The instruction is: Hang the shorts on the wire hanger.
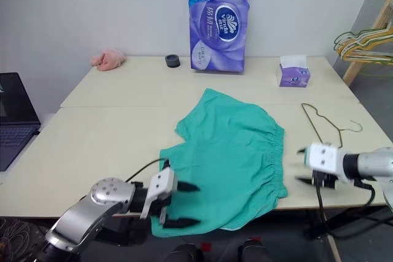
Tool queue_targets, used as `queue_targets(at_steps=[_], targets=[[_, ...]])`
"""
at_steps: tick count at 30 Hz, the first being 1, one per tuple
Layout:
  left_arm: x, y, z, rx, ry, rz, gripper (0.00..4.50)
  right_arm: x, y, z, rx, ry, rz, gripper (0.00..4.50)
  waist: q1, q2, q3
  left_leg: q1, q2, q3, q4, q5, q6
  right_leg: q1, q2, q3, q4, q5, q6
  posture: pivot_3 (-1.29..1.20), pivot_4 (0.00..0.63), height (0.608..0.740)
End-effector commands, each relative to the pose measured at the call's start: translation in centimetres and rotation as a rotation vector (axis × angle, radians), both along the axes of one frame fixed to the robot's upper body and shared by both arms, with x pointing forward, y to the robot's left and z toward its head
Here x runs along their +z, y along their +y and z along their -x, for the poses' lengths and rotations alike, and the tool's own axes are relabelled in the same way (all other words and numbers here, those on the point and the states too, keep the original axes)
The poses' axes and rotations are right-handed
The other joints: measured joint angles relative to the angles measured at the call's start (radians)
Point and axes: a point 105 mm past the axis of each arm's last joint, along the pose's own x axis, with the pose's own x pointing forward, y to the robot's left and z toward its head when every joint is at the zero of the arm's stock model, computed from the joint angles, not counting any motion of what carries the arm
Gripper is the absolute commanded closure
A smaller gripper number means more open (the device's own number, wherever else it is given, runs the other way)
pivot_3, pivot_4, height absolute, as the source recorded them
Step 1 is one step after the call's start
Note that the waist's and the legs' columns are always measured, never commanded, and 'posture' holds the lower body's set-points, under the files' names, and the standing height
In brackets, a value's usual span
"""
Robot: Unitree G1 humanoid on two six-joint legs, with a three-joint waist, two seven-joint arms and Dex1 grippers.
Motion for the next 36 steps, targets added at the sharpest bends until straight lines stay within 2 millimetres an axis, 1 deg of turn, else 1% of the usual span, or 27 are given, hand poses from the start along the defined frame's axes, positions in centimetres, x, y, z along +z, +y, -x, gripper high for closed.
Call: queue_targets(at_steps=[1, 2, 3, 5, 7, 9, 11, 13, 15, 22, 26, 29, 32, 36], targets=[[2.1, -0.4, -2.0, 0.059, -0.110, 0.036, 0.01, 0.7, -1.7, -1.2, -0.258, -0.044, -0.157, 0.74, 0.000, 0.000, 0.000, 0.000, 0.000, 0.000, 0.000, 0.000, 0.000, 0.000, 0.000, 0.000, 0.000, 0.001, -0.002, -0.07, 0.053, 0.740], [2.9, -1.0, -2.7, 0.069, -0.154, 0.047, 0.01, -0.2, -2.8, -1.6, -0.399, -0.048, -0.195, 0.74, 0.000, 0.000, 0.000, 0.000, 0.000, 0.000, 0.000, 0.000, 0.000, 0.000, 0.000, 0.000, 0.000, 0.002, -0.004, -0.07, 0.053, 0.740], [3.6, -1.5, -3.2, 0.076, -0.194, 0.056, 0.01, -1.0, -4.0, -1.9, -0.527, -0.068, -0.194, 0.74, 0.001, 0.000, 0.000, 0.000, 0.000, 0.000, 0.000, 0.000, -0.001, 0.000, 0.000, 0.000, 0.000, 0.002, -0.004, -0.07, 0.053, 0.740], [4.3, -2.1, -3.6, 0.075, -0.238, 0.062, 0.01, -2.0, -5.5, -2.0, -0.703, -0.054, -0.222, 0.74, 0.001, 0.001, -0.001, 0.000, 0.000, 0.000, 0.000, 0.000, -0.001, 0.000, 0.000, 0.000, 0.001, 0.002, -0.004, -0.09, 0.052, 0.740], [4.7, -2.5, -3.7, 0.064, -0.258, 0.067, 0.01, -2.6, -6.6, -2.0, -0.806, -0.036, -0.249, 0.74, -0.002, 0.003, -0.002, 0.000, -0.001, 0.001, 0.000, 0.000, -0.001, -0.001, 0.000, 0.001, 0.001, 0.002, -0.004, -0.10, 0.052, 0.740], [5.2, -3.1, -3.9, 0.061, -0.264, 0.089, 0.01, -2.9, -7.5, -2.1, -0.851, -0.053, -0.221, 0.74, -0.003, 0.005, -0.003, -0.001, -0.001, 0.003, -0.001, 0.000, -0.001, -0.002, 0.000, 0.002, 0.001, 0.002, -0.004, -0.10, 0.052, 0.740], [6.1, -3.8, -4.1, 0.039, -0.279, 0.111, 0.01, -3.3, -9.3, -2.4, -0.942, -0.052, -0.249, 0.74, -0.006, 0.005, -0.003, 0.000, -0.001, 0.003, -0.001, 0.000, -0.001, -0.002, 0.001, 0.002, 0.001, 0.002, -0.004, -0.11, 0.053, 0.740], [6.5, -4.0, -4.3, 0.027, -0.291, 0.113, 0.01, -3.2, -10.3, -2.8, -0.969, -0.056, -0.252, 0.74, -0.010, 0.006, -0.003, 0.000, -0.001, 0.004, 0.000, 0.000, -0.001, -0.002, 0.003, 0.002, 0.001, 0.002, -0.003, -0.11, 0.053, 0.740], [6.5, -3.9, -4.4, 0.024, -0.296, 0.106, 0.01, -3.4, -10.9, -3.1, -0.980, -0.038, -0.259, 0.74, -0.014, 0.006, -0.004, 0.000, -0.001, 0.005, 0.000, 0.000, 0.000, -0.002, 0.005, 0.002, 0.001, 0.001, -0.002, -0.12, 0.053, 0.740], [6.4, -3.8, -4.5, 0.010, -0.298, 0.096, 0.01, -5.3, -12.1, -4.0, -0.997, 0.067, -0.260, 0.74, -0.031, 0.007, -0.004, 0.000, -0.001, 0.005, -0.001, -0.001, 0.000, -0.002, 0.006, 0.002, 0.001, 0.002, -0.003, -0.11, 0.054, 0.740], [6.3, -3.7, -4.5, 0.004, -0.296, 0.092, 0.01, -6.6, -12.1, -4.5, -0.991, 0.167, -0.259, 0.74, -0.036, 0.007, -0.004, 0.000, -0.001, 0.005, -0.001, -0.001, 0.000, -0.002, 0.006, 0.003, 0.001, 0.002, -0.003, -0.11, 0.054, 0.740], [6.2, -3.7, -4.5, 0.004, -0.298, 0.091, 0.01, -7.1, -12.2, -4.6, -1.005, 0.220, -0.289, 0.74, -0.037, 0.007, -0.004, 0.000, -0.001, 0.005, -0.001, -0.001, 0.000, -0.002, 0.006, 0.003, 0.001, 0.002, -0.003, -0.11, 0.052, 0.740], [6.2, -3.6, -4.6, 0.007, -0.301, 0.091, 0.00, -8.1, -12.4, -4.4, -1.039, 0.307, -0.316, 1.33, -0.038, 0.006, -0.004, 0.000, -0.001, 0.005, 0.000, -0.001, 0.000, -0.001, 0.006, 0.003, 0.001, 0.002, -0.003, -0.10, 0.053, 0.740], [6.1, -3.6, -4.7, 0.014, -0.303, 0.093, 0.00, -9.6, -12.2, -3.7, -1.017, 0.369, -0.238, 2.64, -0.036, 0.004, -0.006, 0.001, -0.001, 0.004, 0.000, -0.001, 0.000, 0.000, 0.006, 0.003, 0.000, 0.002, -0.003, -0.10, 0.053, 0.740]])
